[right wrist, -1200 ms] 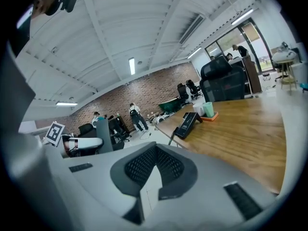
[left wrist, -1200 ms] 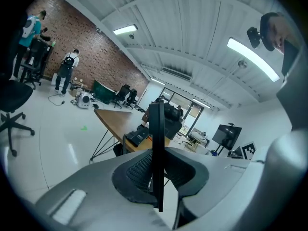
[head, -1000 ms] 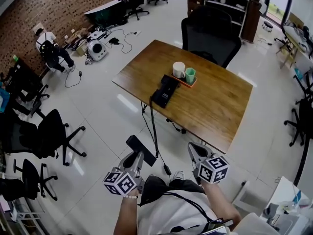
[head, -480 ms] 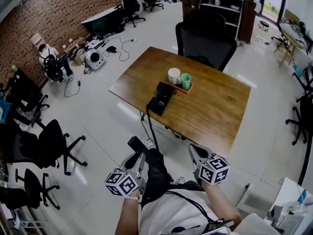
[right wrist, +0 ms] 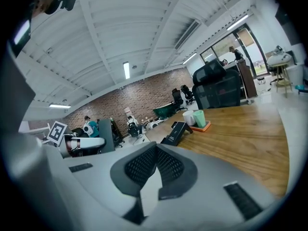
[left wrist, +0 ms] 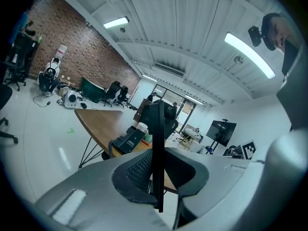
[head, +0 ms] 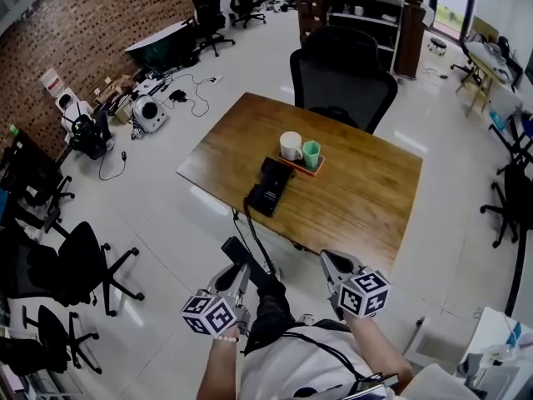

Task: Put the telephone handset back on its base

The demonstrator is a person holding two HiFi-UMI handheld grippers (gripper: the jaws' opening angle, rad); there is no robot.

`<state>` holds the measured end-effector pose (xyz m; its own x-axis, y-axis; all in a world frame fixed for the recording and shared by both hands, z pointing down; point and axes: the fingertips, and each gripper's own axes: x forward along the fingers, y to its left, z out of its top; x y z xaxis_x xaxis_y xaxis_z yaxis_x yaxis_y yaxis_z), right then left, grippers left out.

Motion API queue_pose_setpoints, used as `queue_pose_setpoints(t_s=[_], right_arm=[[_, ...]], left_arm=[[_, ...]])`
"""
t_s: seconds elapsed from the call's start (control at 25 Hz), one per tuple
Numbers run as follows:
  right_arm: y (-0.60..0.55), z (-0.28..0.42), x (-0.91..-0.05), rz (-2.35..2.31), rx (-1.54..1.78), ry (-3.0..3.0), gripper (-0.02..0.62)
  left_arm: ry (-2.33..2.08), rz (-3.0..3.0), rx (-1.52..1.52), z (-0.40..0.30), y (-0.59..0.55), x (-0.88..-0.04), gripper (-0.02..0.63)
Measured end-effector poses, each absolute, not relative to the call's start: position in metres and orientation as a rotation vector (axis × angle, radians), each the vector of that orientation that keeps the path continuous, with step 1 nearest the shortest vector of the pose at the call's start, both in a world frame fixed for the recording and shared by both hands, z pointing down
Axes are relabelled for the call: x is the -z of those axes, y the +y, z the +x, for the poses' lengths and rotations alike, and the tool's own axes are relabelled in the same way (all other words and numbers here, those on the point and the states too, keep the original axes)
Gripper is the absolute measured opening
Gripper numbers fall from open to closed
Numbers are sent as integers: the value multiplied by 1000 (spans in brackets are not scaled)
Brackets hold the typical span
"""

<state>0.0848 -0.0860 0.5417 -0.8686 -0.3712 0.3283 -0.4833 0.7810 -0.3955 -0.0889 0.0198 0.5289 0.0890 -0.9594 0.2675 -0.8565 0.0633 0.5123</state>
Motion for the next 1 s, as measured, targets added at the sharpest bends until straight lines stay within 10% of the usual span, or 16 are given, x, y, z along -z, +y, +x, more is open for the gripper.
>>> queue_pose_setpoints(t_s=[1.0], right_arm=[[-212,-47,-541,813,-734,-2612,0]], left_arm=[[-959,2115,-56,-199,-173,-608,69]])
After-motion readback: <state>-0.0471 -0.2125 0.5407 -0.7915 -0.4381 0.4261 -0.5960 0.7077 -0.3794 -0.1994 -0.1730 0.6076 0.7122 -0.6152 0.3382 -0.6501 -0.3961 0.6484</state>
